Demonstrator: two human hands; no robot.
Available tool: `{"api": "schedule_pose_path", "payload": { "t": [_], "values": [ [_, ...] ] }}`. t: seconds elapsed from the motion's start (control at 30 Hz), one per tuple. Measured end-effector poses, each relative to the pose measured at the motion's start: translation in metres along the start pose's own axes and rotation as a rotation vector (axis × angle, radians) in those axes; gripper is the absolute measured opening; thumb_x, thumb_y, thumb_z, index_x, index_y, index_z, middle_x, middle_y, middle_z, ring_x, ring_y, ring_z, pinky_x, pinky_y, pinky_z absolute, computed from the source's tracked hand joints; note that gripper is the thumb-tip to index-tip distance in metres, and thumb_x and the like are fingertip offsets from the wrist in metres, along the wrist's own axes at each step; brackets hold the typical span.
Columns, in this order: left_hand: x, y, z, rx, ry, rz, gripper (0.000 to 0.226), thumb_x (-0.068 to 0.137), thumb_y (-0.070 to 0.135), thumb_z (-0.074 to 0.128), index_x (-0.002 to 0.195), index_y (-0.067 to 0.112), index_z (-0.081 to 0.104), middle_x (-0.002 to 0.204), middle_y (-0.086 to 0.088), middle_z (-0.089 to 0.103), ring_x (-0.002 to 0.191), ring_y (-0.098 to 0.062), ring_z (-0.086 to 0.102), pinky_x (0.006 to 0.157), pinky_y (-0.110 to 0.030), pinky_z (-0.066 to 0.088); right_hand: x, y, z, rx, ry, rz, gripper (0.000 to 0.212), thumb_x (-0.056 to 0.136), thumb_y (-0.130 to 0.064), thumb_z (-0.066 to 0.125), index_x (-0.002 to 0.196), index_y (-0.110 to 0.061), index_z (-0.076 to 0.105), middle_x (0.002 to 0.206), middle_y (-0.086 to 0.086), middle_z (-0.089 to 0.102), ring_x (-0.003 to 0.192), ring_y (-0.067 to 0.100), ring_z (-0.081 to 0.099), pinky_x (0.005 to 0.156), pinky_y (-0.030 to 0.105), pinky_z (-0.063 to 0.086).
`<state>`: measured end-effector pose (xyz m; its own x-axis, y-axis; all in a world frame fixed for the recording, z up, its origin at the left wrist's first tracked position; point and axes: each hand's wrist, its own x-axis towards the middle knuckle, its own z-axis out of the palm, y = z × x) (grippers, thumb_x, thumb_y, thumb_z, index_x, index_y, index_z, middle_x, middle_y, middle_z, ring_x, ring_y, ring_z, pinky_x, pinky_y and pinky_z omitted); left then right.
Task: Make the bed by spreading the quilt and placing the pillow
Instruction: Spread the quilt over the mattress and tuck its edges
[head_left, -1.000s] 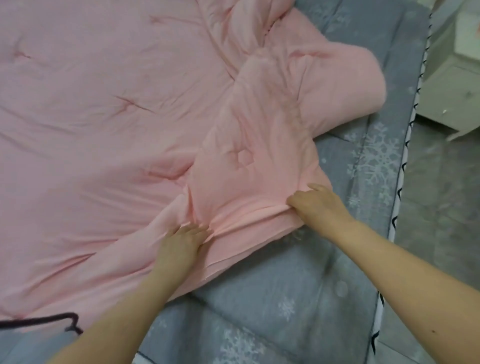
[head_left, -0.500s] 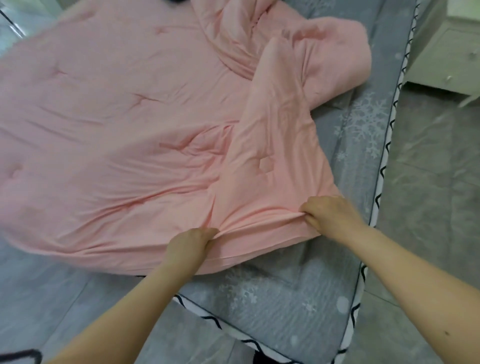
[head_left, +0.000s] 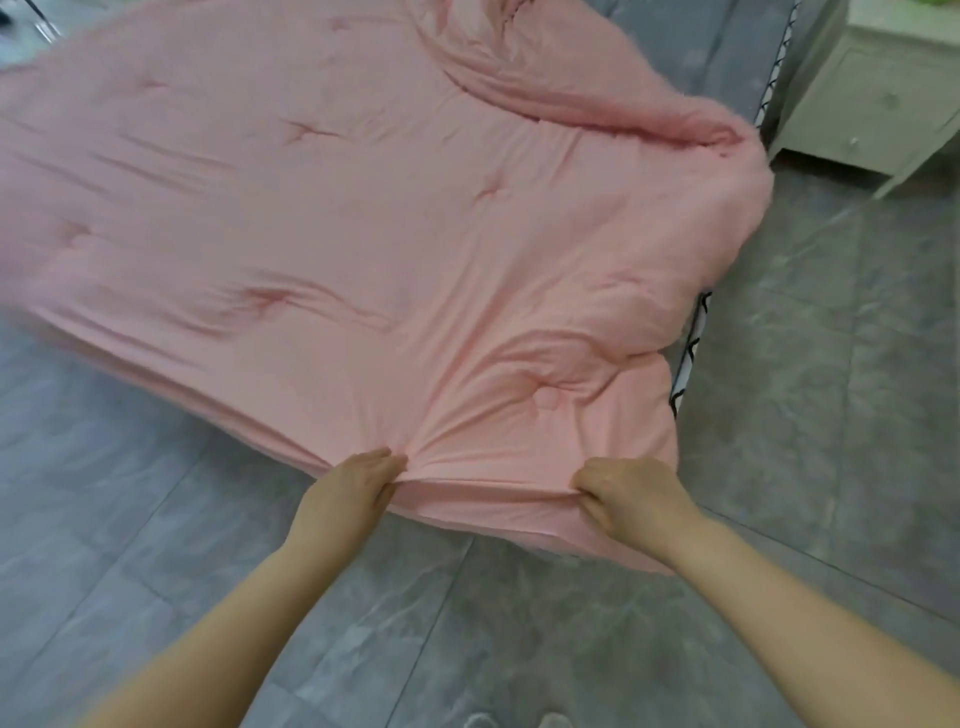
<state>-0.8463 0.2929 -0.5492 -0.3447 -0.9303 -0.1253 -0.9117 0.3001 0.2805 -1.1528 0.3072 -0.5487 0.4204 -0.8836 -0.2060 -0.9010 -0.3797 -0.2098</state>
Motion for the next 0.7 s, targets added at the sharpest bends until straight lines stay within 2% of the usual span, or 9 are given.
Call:
{"api": "schedule_pose_path", "payload": {
  "t": [0.07,0.13,0.27,0.4,0.47,0.53,0.6,0.63,0.7],
  "values": [
    [-0.014,0.002,0.007,-0.064,0.036,-0.110,0.028,0.088,0.019,0.053,0.111,0.014,0.068,0.115,-0.009,0.067,0.100,-0.028,0.065,0.074,-0.040,0.054,-0.016,-0.016,0.015,0.053,-0.037,0.005,0.058,0.073,-0.043,0.014,0.087,-0.018,0.064,0.090,0.003,0.068,0.082,0.028,0.065,0.058,0.033,0.044],
    [-0.024,0.002,0.015,-0.118,0.058,-0.192,0.031,0.090,0.014,0.056,0.120,0.015,0.064,0.130,-0.009,0.058,0.115,-0.027,0.057,0.091,-0.039,0.046,-0.032,-0.033,0.025,0.110,-0.067,-0.014,0.052,0.081,-0.043,0.018,0.091,-0.015,0.060,0.100,0.007,0.066,0.093,0.032,0.060,0.064,0.033,0.038],
    [-0.033,0.003,0.021,-0.143,0.068,-0.210,0.031,0.093,0.018,0.051,0.123,0.017,0.061,0.134,-0.008,0.055,0.120,-0.027,0.053,0.097,-0.041,0.044,-0.055,-0.057,0.015,0.235,-0.062,-0.002,0.024,0.090,-0.033,0.046,0.076,-0.015,0.054,0.089,0.011,0.066,0.085,0.035,0.059,0.060,0.033,0.033],
    [-0.042,0.005,0.019,-0.197,0.160,-0.205,0.030,0.093,0.014,0.052,0.121,0.015,0.062,0.133,-0.008,0.056,0.120,-0.026,0.053,0.097,-0.041,0.044,-0.061,-0.063,-0.004,0.255,-0.015,-0.040,0.026,0.083,-0.029,0.053,0.062,-0.020,0.040,0.071,0.012,0.064,0.070,0.037,0.057,0.052,0.029,0.025],
    [-0.044,0.004,0.021,-0.190,0.174,-0.192,0.029,0.093,0.014,0.051,0.120,0.017,0.062,0.132,-0.005,0.057,0.121,-0.024,0.053,0.097,-0.040,0.044,-0.059,-0.068,-0.004,0.186,-0.048,-0.062,0.027,0.085,-0.030,0.051,0.061,-0.020,0.041,0.078,0.010,0.066,0.075,0.035,0.059,0.047,0.029,0.022],
    [-0.048,0.005,0.030,-0.122,0.007,-0.247,0.029,0.095,0.016,0.046,0.118,0.021,0.063,0.129,-0.003,0.059,0.118,-0.024,0.054,0.093,-0.038,0.046,-0.060,-0.070,0.003,0.056,-0.259,-0.033,0.016,0.087,-0.027,0.049,0.076,-0.020,0.059,0.098,0.007,0.067,0.092,0.031,0.060,0.056,0.026,0.031],
    [-0.058,0.007,0.046,0.019,-0.292,-0.347,0.031,0.094,0.018,0.041,0.114,0.027,0.063,0.121,-0.002,0.061,0.108,-0.024,0.057,0.082,-0.033,0.048,-0.065,-0.073,0.018,-0.018,-0.530,-0.014,0.021,0.087,-0.025,0.050,0.099,-0.018,0.067,0.111,0.009,0.065,0.103,0.030,0.060,0.070,0.027,0.039],
    [-0.063,0.009,0.052,0.059,-0.382,-0.377,0.031,0.093,0.018,0.040,0.112,0.028,0.063,0.118,-0.002,0.062,0.104,-0.024,0.057,0.077,-0.031,0.046,-0.068,-0.074,0.023,-0.023,-0.617,-0.002,0.024,0.089,-0.027,0.051,0.103,-0.016,0.067,0.113,0.010,0.065,0.105,0.030,0.059,0.074,0.028,0.041],
    [-0.072,0.010,0.062,0.057,-0.420,-0.416,0.030,0.093,0.021,0.041,0.113,0.026,0.062,0.117,-0.003,0.062,0.103,-0.024,0.058,0.075,-0.030,0.044,-0.074,-0.073,0.034,0.011,-0.662,0.048,0.028,0.093,-0.033,0.048,0.104,-0.015,0.067,0.115,0.012,0.064,0.106,0.029,0.059,0.075,0.028,0.040]
  ]
}}
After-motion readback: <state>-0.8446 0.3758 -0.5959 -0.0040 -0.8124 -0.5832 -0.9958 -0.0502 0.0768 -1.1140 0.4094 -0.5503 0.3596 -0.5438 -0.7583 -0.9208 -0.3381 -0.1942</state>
